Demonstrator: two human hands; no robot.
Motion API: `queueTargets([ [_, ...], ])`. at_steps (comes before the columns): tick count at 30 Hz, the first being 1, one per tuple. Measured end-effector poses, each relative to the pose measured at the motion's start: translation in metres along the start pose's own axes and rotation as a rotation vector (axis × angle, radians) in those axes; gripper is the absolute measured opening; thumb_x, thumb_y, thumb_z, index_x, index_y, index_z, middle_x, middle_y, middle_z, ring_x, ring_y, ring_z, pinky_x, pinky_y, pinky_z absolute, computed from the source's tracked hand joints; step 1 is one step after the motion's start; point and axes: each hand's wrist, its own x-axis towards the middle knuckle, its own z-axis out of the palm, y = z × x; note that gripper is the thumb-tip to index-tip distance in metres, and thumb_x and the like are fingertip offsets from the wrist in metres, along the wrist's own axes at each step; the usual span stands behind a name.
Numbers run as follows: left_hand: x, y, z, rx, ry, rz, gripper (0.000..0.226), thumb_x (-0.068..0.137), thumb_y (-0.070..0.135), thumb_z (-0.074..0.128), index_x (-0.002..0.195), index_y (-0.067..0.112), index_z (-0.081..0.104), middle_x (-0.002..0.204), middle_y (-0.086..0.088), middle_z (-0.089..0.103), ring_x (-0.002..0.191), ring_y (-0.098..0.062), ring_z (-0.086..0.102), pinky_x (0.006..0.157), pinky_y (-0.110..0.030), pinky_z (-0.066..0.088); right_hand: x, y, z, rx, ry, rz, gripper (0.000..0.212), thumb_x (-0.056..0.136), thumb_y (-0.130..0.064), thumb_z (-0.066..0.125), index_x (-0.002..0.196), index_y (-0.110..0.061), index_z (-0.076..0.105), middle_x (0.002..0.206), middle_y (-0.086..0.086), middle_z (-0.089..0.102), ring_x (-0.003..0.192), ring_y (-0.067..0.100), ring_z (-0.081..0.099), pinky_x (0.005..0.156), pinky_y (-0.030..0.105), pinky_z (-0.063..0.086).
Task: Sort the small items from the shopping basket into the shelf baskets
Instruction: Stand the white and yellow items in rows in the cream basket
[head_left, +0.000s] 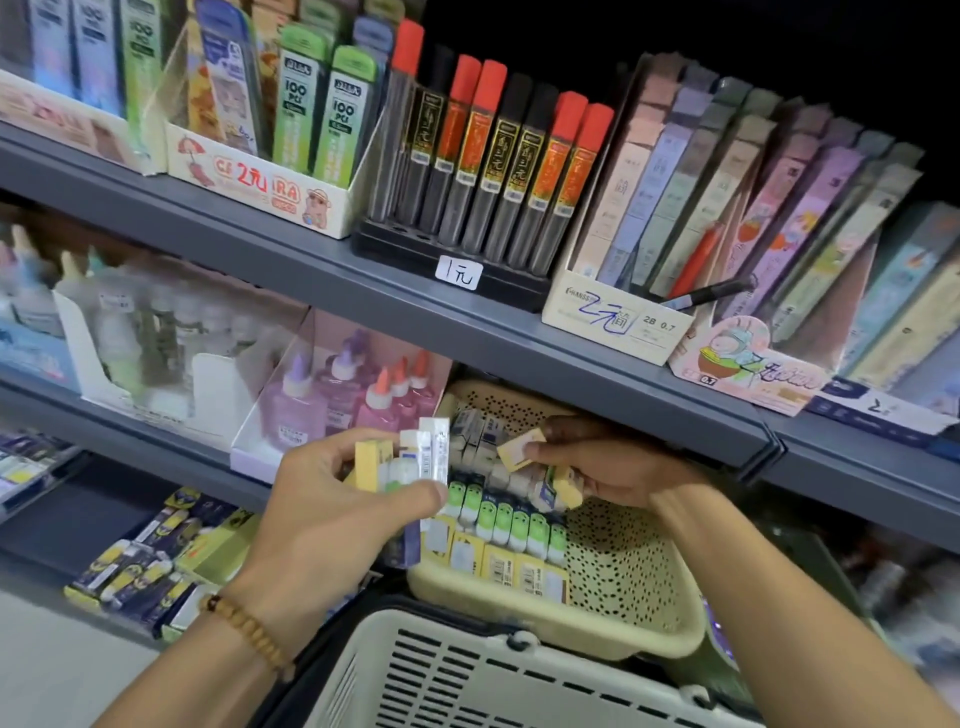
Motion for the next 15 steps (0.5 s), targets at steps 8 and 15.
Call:
queueTargets([
  [8, -0.006, 0.002, 0.001, 0.004, -0.015, -0.001, 0.041, 0.063, 0.005, 0.085, 0.068, 0.043, 0.072, 0.058, 0.007, 0.069, 0.046, -0.001, 0.058, 0.042, -0.012, 0.043, -0.036, 0.008, 0.018, -0.262, -0.086, 0.046, 0.023, 0.088, -0.039, 0.069, 0.102, -0.022, 0.059, 0.087, -0.003, 0.056, 0.047, -0.003, 0.044, 0.045, 0.014, 0.029],
  [15, -0.006, 0.001, 0.002, 0.005, 0.011, 0.009, 0.039, 0.061, 0.007, 0.085, 0.068, 0.044, 0.072, 0.056, 0.010, 0.067, 0.045, -0.002, 0.058, 0.043, -0.017, 0.045, -0.025, -0.007, 0.063, -0.314, -0.124, -0.018, 0.026, 0.091, -0.039, 0.066, 0.087, -0.013, 0.064, 0.064, 0.006, 0.042, 0.047, 0.012, 0.034, 0.041, 0.020, 0.032],
])
